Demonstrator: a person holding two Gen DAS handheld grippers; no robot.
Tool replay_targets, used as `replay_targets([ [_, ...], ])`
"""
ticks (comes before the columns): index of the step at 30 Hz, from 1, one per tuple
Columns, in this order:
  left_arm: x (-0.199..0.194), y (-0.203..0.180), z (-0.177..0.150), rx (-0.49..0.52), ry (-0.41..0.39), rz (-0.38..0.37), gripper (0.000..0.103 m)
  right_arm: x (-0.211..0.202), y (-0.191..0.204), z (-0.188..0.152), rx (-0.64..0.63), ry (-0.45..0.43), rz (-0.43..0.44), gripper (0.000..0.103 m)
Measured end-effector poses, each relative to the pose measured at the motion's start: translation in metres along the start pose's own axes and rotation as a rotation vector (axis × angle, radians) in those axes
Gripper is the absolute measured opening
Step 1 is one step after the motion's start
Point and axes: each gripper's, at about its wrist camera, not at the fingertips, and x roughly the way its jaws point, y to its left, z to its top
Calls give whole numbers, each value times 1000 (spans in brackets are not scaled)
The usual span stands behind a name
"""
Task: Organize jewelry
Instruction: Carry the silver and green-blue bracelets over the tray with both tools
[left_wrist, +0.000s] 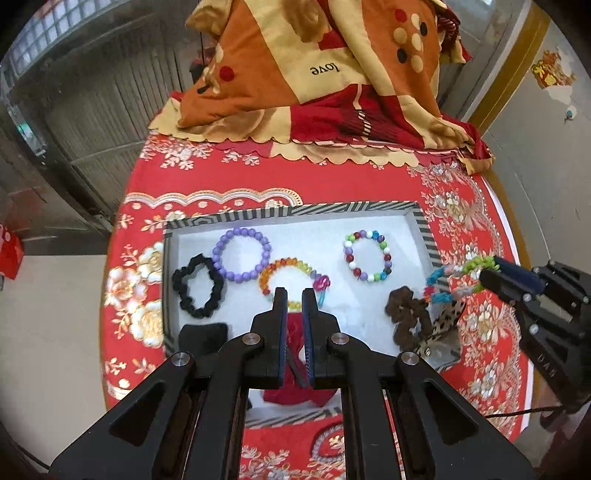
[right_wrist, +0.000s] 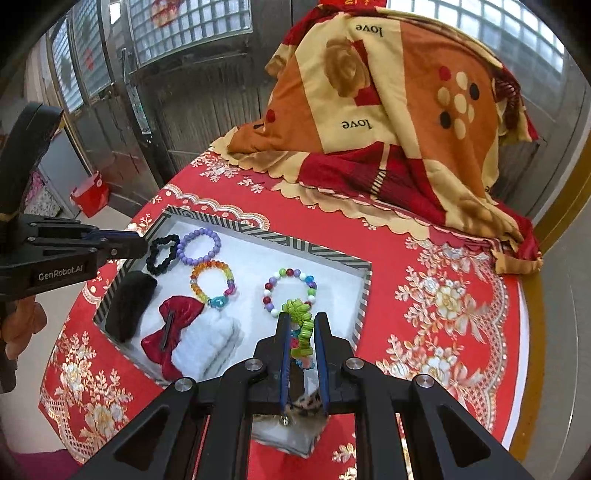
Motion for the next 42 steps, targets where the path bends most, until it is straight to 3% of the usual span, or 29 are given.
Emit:
replay_targets([
  [7, 2, 1, 2, 23, 24, -50, 7, 13, 0, 5, -2, 19, 2, 12],
  [11, -9, -11, -41, 161, 53, -78, 9, 13, -1, 2, -2, 19, 2, 12],
  [13, -5, -17, -73, 227, 103, -79, 17, 14, -3, 0, 2, 21, 5, 12],
  [14, 0, -18, -88, 243, 138, -81, 22, 15, -4, -1, 4, 23, 7, 12],
  [20, 31, -26, -145, 272, 246, -45, 27, 14, -2, -4, 4, 25, 12, 12],
  [31, 69, -41, -157, 236, 189, 36, 36, -2, -3, -3, 9, -7, 8, 12],
  [34, 75, -43, -161, 248, 182, 35, 33, -2, -4, -4, 13, -5, 10, 12],
  [37, 77, -43, -160, 249, 179, 8, 8, 0, -4, -6, 14, -1, 12, 12],
  [42, 76, -31, -151, 204, 223, -58, 6, -2, -4, -6, 15, -6, 13, 12],
])
